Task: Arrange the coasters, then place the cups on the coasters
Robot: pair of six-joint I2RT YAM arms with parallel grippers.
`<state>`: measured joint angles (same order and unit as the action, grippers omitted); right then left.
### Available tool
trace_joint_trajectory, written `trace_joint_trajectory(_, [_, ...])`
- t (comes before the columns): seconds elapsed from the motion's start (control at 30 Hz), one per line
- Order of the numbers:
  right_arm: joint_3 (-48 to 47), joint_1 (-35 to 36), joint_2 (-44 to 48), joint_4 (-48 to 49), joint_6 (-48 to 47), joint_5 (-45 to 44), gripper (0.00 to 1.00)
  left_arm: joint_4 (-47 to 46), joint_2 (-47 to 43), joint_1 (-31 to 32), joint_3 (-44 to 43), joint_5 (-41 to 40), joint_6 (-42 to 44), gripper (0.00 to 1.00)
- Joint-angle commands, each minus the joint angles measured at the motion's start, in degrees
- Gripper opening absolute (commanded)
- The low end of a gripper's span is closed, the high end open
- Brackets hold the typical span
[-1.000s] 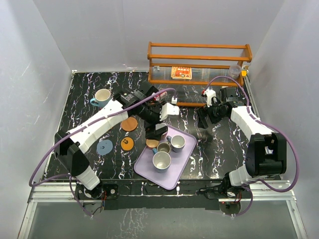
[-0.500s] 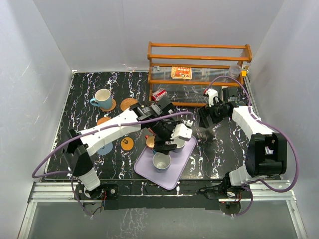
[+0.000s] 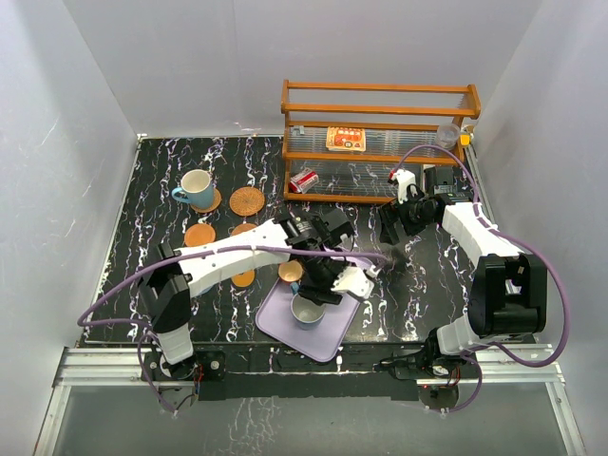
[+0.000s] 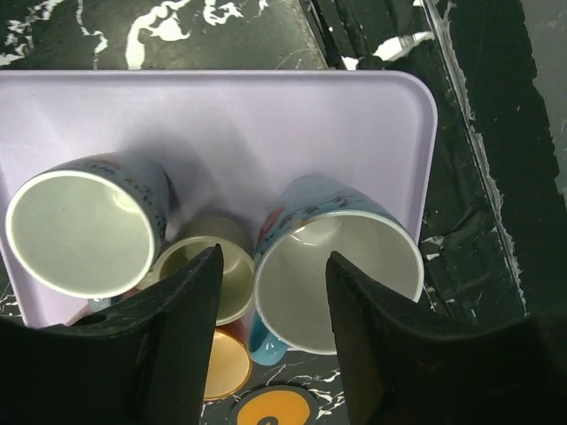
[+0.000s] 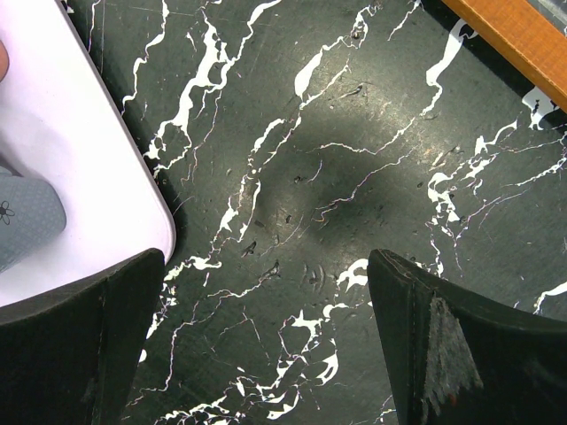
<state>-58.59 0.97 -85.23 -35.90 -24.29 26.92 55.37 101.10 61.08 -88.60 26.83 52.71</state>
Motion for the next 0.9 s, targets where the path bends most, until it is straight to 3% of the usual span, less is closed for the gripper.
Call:
trace_joint_trajectory(0.0, [-0.29, -0.27, 0.08, 1.56, -0.14, 0.7, 0.98, 2.31, 0.87, 2.09, 1.15, -2.68, 3.76, 0.47])
trace_joint_trajectory(0.87, [-0.34, -0.27, -0.46, 1.36, -0.14, 0.82, 0.98, 4.76, 3.15, 4.14, 2.75, -8.45, 2.87, 0.12])
